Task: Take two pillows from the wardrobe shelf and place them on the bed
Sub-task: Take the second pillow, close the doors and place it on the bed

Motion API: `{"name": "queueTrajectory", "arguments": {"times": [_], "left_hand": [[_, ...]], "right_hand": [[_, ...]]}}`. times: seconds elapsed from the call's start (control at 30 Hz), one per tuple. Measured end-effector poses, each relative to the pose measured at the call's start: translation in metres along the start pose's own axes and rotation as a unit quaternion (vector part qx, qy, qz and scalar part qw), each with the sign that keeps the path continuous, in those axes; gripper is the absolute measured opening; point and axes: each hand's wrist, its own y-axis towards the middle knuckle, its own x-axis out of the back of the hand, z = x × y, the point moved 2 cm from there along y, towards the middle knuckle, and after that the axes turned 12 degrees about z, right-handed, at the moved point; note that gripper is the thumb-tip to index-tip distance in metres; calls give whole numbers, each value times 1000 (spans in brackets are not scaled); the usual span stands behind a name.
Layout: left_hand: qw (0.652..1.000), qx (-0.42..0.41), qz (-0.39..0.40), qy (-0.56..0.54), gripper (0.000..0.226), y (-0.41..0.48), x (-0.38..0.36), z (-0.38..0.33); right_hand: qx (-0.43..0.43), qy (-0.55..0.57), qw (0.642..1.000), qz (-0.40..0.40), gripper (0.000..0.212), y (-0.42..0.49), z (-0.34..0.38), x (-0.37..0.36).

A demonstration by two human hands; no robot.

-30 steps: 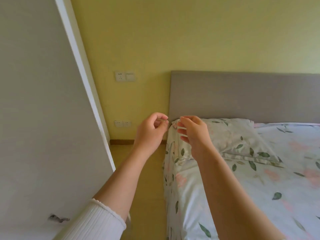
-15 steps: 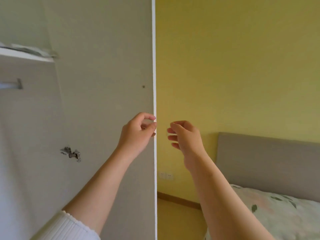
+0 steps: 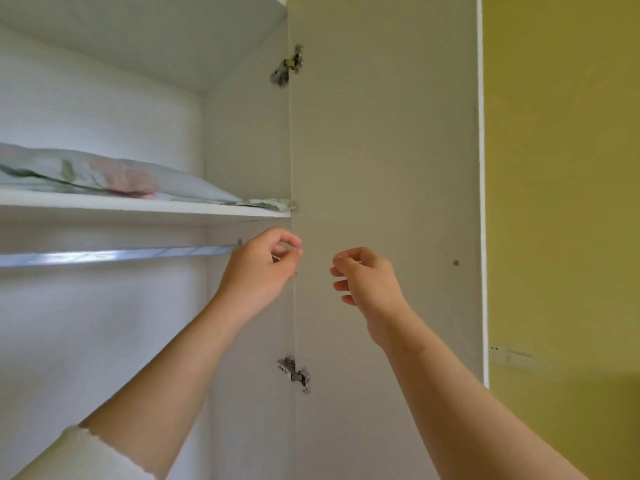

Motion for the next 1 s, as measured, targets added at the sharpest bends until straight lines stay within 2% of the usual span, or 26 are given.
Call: {"name": "queueTrajectory", "arguments": {"times": [0.2, 0.37, 0.47, 0.63, 0.77, 1.0], "left_hand": [[981, 11, -76, 177, 7, 29, 100, 23], [941, 18, -112, 320, 14, 40, 159, 49], [904, 31, -133, 404, 20, 47, 194, 68], [860, 76, -107, 494, 29, 58, 237, 97], [800, 120, -69, 584, 36, 68, 240, 114], [742, 91, -116, 654, 43, 73, 232, 122]], "right_hand": [[52, -14, 996, 64, 17, 53, 15, -62], [106, -8, 986, 132, 15, 94, 31, -128], [136, -7, 980, 148, 10, 119, 38, -163], [202, -62, 968, 132, 5, 158, 51, -210], [212, -159, 959, 105, 17, 188, 50, -231], [194, -321, 926, 50, 32, 214, 41, -238]]}}
